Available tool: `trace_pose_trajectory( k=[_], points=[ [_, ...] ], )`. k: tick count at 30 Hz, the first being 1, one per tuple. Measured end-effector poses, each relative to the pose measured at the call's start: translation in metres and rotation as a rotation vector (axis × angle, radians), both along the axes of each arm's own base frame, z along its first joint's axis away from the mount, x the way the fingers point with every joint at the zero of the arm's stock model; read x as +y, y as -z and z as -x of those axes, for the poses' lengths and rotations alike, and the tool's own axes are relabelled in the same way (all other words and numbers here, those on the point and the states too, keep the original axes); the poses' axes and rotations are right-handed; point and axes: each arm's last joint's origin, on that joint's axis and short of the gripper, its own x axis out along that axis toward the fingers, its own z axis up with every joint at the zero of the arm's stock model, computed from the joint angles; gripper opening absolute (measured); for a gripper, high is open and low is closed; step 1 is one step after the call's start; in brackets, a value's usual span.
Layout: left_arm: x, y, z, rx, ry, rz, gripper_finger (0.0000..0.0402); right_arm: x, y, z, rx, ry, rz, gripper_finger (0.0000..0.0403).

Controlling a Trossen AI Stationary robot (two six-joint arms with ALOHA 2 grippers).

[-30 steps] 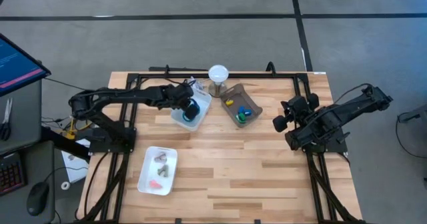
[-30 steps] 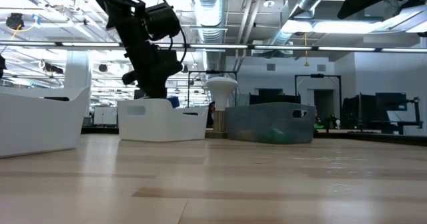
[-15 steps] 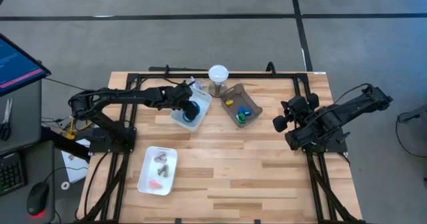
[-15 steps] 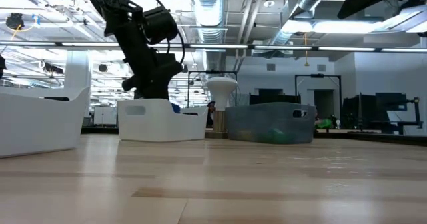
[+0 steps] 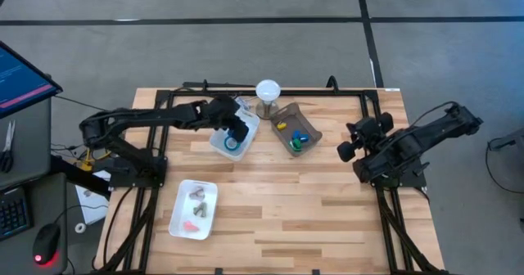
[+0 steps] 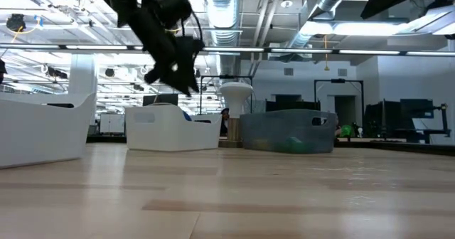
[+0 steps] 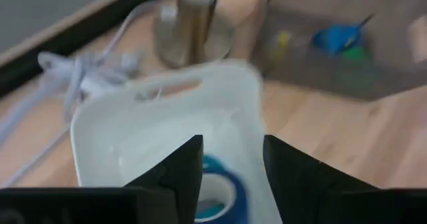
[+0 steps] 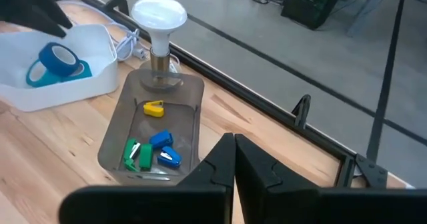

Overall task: Pick and place Stapler, Stapler remover, tape
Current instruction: Return to Home Position

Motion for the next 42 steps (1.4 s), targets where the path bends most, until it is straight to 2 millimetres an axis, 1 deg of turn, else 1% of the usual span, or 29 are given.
trace_pose_trajectory(
  k=[3,7,11,14,17,19,22,25,29,32,36,39,42],
  points=[
    [-0.004,-0.022,0.0,-0.081,0.029,-0.041,0.0137,-0.002,-0.003,0.005,-0.022,-0.003,-0.012,0.0],
    [-0.016,-0.05,0.007,-0.164,0.087,-0.104,0.0122,-0.006,-0.008,0.013,-0.036,-0.025,-0.018,0.0],
    [-0.035,-0.073,0.018,-0.24,0.247,-0.144,0.0102,-0.004,-0.015,0.016,-0.041,-0.138,-0.009,0.0],
    [-0.051,-0.087,0.025,-0.294,0.34,-0.166,0.0076,-0.002,-0.021,0.018,-0.042,-0.246,0.0,0.0],
    [-0.067,-0.097,0.038,-0.343,0.398,-0.191,0.0034,-0.001,-0.026,0.027,-0.063,-0.322,-0.021,0.0],
    [-0.076,-0.098,0.048,-0.36,0.438,-0.21,0.0009,0.0,-0.029,0.034,-0.079,-0.369,-0.037,0.0],
    [-0.091,-0.101,0.063,-0.411,0.497,-0.236,0.0006,0.001,-0.032,0.045,-0.09,-0.466,-0.056,0.0],
    [-0.105,-0.106,0.076,-0.526,0.529,-0.271,0.0002,0.003,-0.038,0.053,-0.121,-0.569,-0.05,0.0],
    [-0.115,-0.118,0.085,-0.731,0.54,-0.323,0.0001,0.006,-0.052,0.058,-0.24,-0.691,-0.047,0.0],
    [-0.122,-0.12,0.085,-0.772,0.568,-0.33,0.0001,0.011,-0.062,0.054,-0.295,-0.747,-0.009,0.0],
    [-0.131,-0.117,0.076,-0.78,0.604,-0.364,0.0001,0.016,-0.069,0.047,-0.33,-0.803,-0.02,0.0],
    [-0.136,-0.117,0.072,-0.779,0.604,-0.393,0.0001,0.018,-0.068,0.037,-0.334,-0.789,-0.034,0.0],
    [-0.136,-0.116,0.07,-0.773,0.596,-0.393,0.0001,0.024,-0.058,0.022,-0.36,-0.824,-0.05,0.0]
  ],
)
